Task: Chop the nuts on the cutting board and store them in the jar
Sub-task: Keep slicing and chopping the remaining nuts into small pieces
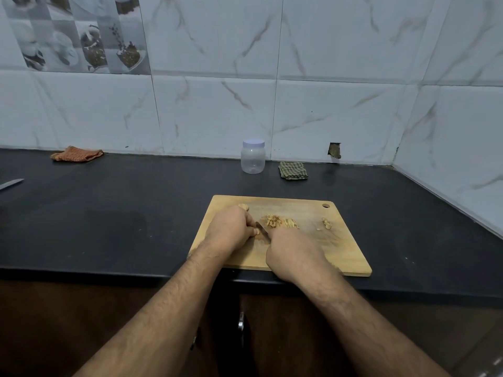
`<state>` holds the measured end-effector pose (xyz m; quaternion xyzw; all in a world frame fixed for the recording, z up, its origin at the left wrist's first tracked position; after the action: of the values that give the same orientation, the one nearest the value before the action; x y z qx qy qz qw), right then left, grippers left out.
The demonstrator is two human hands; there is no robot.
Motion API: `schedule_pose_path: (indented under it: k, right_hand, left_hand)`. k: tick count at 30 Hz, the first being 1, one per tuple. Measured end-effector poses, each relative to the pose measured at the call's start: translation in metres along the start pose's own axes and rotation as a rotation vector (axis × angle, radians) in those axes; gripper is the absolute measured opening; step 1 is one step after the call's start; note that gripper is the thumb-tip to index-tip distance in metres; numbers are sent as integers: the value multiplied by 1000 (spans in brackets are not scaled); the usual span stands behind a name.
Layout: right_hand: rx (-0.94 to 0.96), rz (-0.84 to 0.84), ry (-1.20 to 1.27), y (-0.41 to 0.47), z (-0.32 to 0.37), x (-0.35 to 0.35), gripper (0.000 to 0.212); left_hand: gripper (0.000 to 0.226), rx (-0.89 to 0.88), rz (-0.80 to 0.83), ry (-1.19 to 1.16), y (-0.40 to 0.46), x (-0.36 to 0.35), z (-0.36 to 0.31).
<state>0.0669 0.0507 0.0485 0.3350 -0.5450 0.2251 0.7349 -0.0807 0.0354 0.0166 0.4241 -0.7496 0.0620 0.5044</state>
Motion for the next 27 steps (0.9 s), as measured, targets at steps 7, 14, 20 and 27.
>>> schedule_pose_path:
  k: [7,14,20,27]
  right_hand:
    - [-16,-7,11,-2,6,1,30]
    - [-60,16,34,-18,2,-3,23]
    - [-95,24,65,-36,-10,-4,25]
    - [-35,-57,46,-16,0,-5,29]
  left_hand:
    - [13,-27,-27,14,-1,0,0]
    - [13,-42,-87,17,-6,3,-2]
    - [18,-49,-146,12,-16,4,1]
    - [21,-44,-203,12,-23,6,2]
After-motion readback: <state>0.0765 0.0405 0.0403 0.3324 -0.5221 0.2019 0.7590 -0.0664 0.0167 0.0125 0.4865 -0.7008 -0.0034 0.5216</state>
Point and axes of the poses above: each hand's wrist, its own y-axis towards the middle knuckle, its own x-axis out of the back of the hand, z = x × y, the point moved 7 cm from there along y, towards the middle knuckle, and after that the axes turned 15 degrees about -z, right-handed, at the moved point
